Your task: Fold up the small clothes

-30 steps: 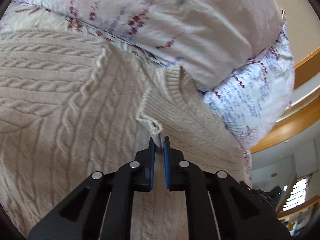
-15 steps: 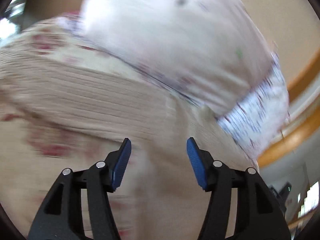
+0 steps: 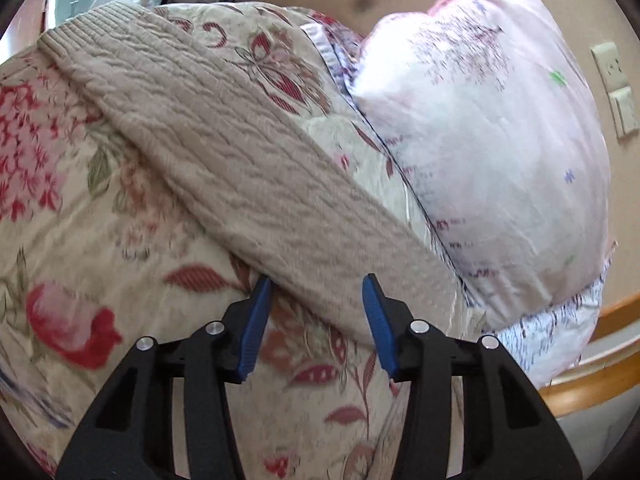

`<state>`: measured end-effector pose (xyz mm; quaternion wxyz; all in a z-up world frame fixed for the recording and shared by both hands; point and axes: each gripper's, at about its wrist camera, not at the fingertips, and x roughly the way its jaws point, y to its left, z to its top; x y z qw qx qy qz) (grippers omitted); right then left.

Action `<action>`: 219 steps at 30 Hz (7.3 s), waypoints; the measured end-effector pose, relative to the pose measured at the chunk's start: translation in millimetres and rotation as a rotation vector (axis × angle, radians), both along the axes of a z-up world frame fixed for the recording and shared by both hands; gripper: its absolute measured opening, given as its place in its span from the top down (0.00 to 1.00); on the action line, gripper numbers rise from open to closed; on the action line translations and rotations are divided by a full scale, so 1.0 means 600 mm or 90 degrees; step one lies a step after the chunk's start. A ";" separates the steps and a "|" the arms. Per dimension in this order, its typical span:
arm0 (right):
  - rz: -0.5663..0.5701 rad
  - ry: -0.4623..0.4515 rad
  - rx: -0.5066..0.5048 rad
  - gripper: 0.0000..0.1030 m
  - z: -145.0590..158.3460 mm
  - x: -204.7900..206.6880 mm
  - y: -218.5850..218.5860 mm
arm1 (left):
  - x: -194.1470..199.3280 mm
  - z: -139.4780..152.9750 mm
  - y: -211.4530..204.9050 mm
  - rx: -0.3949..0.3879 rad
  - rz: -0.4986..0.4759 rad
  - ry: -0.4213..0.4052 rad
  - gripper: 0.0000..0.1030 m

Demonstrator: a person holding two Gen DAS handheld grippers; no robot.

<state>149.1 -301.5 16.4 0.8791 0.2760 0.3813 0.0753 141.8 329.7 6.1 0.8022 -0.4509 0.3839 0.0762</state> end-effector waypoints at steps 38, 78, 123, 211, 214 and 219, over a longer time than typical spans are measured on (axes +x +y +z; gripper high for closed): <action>0.025 -0.040 -0.003 0.35 -0.001 -0.029 -0.012 | 0.087 0.166 -0.281 0.002 -0.193 -0.258 0.94; -0.031 -0.047 0.028 0.35 -0.022 -0.071 -0.096 | 0.163 0.129 -0.633 0.063 -0.421 -0.232 0.89; -0.002 0.028 -0.029 0.48 0.002 0.040 -0.085 | -0.089 0.006 -0.329 0.305 -0.464 -0.015 0.35; -0.007 -0.303 -0.163 0.93 0.116 -0.058 -0.073 | 0.077 0.171 -0.342 0.269 -0.278 -0.247 0.94; -0.011 -0.274 -0.160 0.93 0.104 -0.022 -0.075 | 0.114 0.149 -0.348 0.275 -0.270 -0.227 0.94; -0.030 -0.124 -0.105 0.93 0.035 0.083 -0.092 | 0.181 0.085 -0.367 0.279 -0.270 -0.150 0.94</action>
